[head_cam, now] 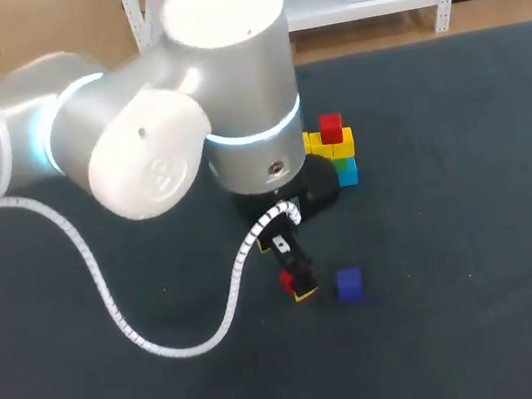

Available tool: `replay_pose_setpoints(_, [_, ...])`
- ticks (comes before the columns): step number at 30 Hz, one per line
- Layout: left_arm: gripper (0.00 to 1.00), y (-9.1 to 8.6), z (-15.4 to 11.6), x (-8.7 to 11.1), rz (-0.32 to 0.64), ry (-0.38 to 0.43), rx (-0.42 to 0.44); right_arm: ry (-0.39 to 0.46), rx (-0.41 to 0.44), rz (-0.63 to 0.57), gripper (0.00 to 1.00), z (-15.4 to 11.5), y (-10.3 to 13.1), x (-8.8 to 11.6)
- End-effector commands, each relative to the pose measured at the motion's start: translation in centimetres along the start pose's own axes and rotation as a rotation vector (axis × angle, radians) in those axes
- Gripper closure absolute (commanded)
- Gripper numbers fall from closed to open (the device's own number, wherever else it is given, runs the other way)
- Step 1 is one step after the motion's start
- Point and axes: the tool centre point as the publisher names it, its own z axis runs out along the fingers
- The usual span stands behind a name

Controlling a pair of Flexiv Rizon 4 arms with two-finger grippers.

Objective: Place the blue cubes, place green cubes on the blue cubes, place the yellow cubes on the green cubes, then place the red cubes on the yellow cubes, and place purple cube on the red cubes.

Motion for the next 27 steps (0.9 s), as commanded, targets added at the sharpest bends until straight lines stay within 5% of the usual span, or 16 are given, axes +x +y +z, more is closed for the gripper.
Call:
replay_pose_setpoints(1, [0.00, 0.4, 1.4, -0.2, 0.020, -0.011, 0.021, 0.000, 0.003, 0.000, 0.00, -0.1, 0.1, 0.0])
replay_pose_setpoints(14, [0.00, 0.5, 2.0, -1.6, 0.073, -0.006, 0.023, 0.000, 0.003, 0.000, 0.00, -0.1, 0.1, 0.0])
replay_pose_setpoints(16, [0.20, 0.6, 2.1, -1.6, 0.073, -0.002, 0.031, 0.000, 0.003, 0.000, 0.00, -0.1, 0.1, 0.0])
replay_pose_setpoints(18, [0.29, 0.6, 2.2, -1.7, 0.068, 0.005, 0.035, 0.000, 0.003, 0.000, 0.00, -0.1, 0.1, 0.0])
replay_pose_setpoints(20, [0.51, 0.7, 2.3, -1.7, 0.064, 0.010, 0.034, 0.000, 0.003, 0.000, 0.00, -0.1, 0.1, 0.0])
replay_pose_setpoints(27, [0.76, 1.0, 2.4, -1.9, 0.057, 0.032, 0.039, 0.000, 0.003, 0.000, 0.00, -0.1, 0.1, 0.0])
